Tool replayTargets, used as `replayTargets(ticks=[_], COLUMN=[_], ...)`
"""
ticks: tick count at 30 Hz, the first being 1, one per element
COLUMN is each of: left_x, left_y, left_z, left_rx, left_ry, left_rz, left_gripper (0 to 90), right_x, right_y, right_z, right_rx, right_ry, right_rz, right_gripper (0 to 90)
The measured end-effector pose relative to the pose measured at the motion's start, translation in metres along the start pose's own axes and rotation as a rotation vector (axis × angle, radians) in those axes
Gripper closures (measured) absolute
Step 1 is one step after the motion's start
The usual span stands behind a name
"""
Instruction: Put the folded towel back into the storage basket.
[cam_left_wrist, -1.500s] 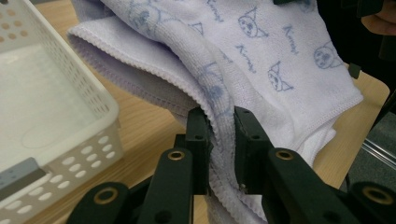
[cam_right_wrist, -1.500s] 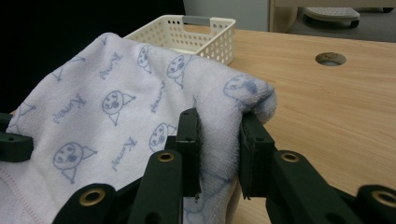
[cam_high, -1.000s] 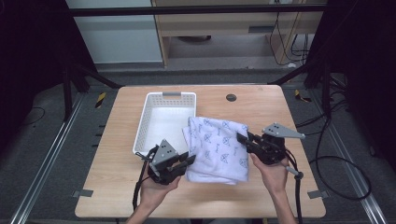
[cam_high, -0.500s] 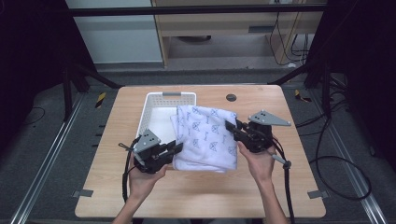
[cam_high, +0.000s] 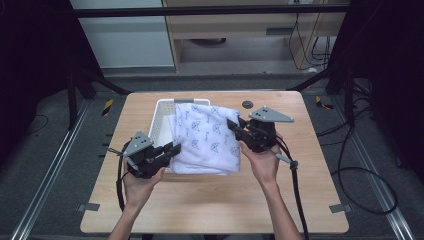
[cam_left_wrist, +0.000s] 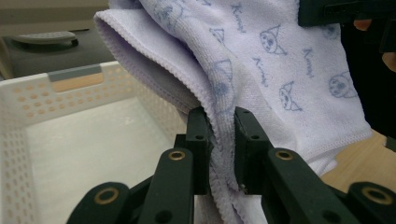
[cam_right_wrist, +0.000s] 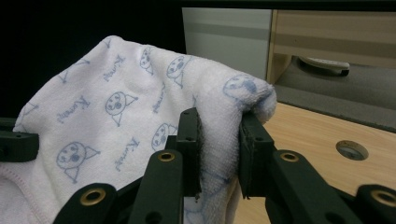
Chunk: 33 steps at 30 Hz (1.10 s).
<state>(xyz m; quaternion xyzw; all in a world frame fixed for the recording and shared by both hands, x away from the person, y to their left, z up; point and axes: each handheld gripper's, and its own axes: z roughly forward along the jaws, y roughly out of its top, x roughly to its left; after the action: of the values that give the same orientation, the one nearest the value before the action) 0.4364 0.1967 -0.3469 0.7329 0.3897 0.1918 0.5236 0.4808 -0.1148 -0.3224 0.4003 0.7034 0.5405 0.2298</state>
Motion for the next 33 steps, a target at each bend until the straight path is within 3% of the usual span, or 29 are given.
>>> replayTargets(ticks=[16, 25, 33], left_x=[0.037, 0.053, 0.066], left_y=[0.000, 0.000, -0.002], left_z=[-0.012, -0.018, -0.019], left_rx=[-0.022, -0.031, -0.031], left_ry=[0.076, 0.134, 0.176], left_rz=[-0.072, -0.087, -0.106], left_gripper=[77.5, 77.6, 77.6], right_x=[0.021, 0.034, 0.039], right_y=[0.014, 0.025, 0.028], right_z=[0.042, 0.068, 0.088], right_rx=[0.002, 0.002, 0.009], right_ry=[0.009, 0.008, 0.022], right_rz=[-0.018, -0.054, -0.052], right_gripper=[73.5, 73.5, 73.5])
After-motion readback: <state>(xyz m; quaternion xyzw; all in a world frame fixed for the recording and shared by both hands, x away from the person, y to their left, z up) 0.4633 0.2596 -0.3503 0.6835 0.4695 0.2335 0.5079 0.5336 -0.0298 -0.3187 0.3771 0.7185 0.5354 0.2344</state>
